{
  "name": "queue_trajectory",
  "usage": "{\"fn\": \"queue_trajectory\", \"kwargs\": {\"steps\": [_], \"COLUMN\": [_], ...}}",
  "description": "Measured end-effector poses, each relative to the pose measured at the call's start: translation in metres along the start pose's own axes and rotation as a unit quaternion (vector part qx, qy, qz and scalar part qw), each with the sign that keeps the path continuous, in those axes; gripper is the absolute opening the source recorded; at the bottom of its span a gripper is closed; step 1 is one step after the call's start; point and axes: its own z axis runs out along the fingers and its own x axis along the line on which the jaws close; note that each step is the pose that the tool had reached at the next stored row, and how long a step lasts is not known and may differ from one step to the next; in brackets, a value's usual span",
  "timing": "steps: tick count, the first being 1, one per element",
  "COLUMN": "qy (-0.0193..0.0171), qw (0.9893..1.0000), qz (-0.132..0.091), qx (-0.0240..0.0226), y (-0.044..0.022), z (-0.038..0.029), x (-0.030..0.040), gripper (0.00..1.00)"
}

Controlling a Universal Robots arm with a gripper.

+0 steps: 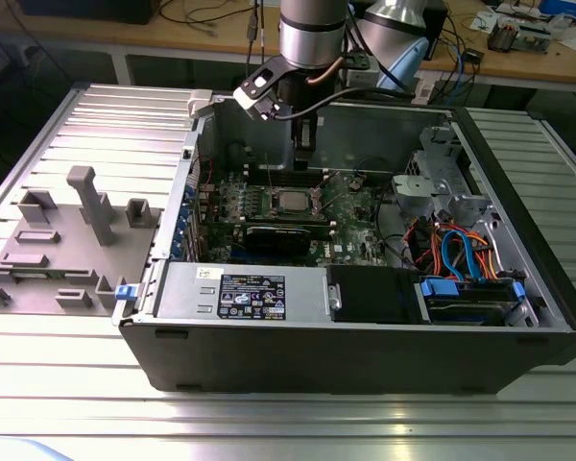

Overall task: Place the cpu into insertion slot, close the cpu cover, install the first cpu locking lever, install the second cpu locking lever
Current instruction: 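Close the cpu cover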

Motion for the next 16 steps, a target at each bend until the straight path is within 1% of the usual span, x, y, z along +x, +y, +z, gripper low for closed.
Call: {"fn": "queue_trajectory", "kwargs": {"steps": [16], "qy": [0.0000], "qw": [1.0000], "qz": [0.000], "qx": [0.0000], "y": [0.0001], "z": [-0.0030], "x": [0.0000], "gripper": [0.11]}}
